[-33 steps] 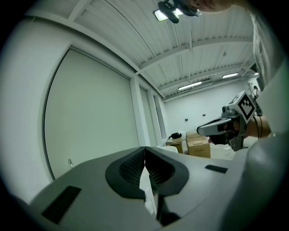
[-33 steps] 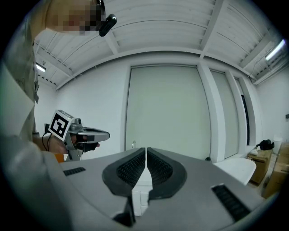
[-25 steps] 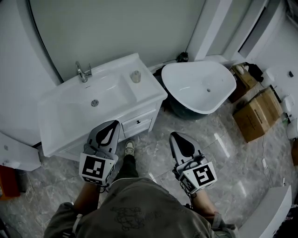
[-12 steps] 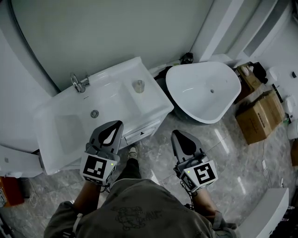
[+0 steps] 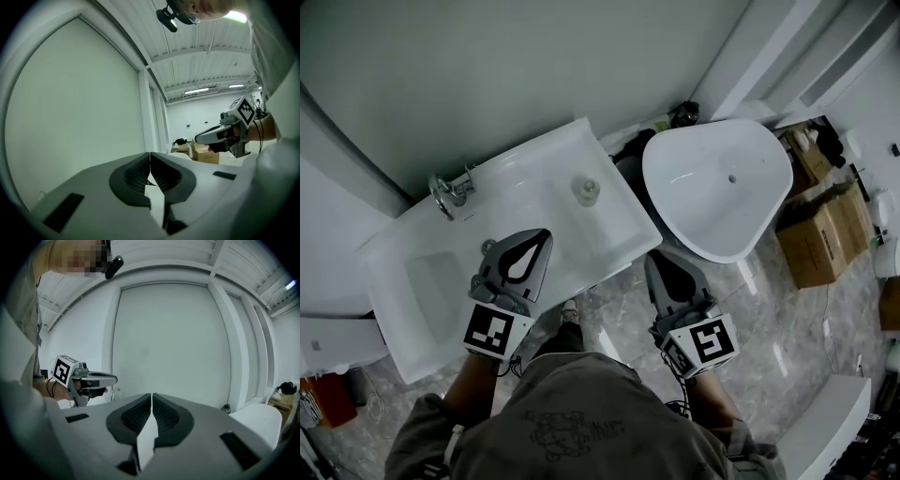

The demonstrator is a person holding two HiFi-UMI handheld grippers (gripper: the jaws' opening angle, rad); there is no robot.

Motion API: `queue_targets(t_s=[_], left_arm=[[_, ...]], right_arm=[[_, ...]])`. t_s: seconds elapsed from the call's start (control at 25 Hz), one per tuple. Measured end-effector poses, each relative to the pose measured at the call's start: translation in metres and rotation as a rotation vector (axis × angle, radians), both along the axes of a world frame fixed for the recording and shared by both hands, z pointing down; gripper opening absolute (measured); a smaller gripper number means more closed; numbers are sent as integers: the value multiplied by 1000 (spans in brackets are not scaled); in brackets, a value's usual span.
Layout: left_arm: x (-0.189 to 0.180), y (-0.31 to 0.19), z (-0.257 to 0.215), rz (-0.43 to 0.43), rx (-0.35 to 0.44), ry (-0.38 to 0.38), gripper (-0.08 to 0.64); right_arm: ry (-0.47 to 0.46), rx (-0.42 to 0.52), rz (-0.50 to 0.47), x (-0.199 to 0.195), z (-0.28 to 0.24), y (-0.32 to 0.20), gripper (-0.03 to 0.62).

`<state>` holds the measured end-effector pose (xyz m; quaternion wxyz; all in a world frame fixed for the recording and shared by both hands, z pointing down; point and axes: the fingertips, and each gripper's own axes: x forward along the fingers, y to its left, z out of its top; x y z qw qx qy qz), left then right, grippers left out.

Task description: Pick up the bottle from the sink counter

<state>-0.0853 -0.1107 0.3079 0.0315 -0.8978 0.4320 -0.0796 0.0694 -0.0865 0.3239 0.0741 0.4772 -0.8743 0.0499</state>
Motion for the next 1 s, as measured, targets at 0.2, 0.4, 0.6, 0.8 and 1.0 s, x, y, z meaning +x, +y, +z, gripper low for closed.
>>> queue_targets(t_s=[0.2,0.4,0.6,0.8,1.0], left_arm=[[-5,-44,4,29,-18,12,18],[-12,-79,6,45,-22,36,18],[-11,-99,11,55,-30,40,18],[1,-107,13,68,-25,41,18],[10,-112,12,41,-3,45,20]], right_arm=[[-3,-24,-8,-16,4,-44,32],[-7,-20,-20,-27,4,-78,32],[10,-70,-10,-27,13,-94,32],[-5,-61,-32,-22,16,-108,32],[-3,-46,-43,-11,11,-121,32]])
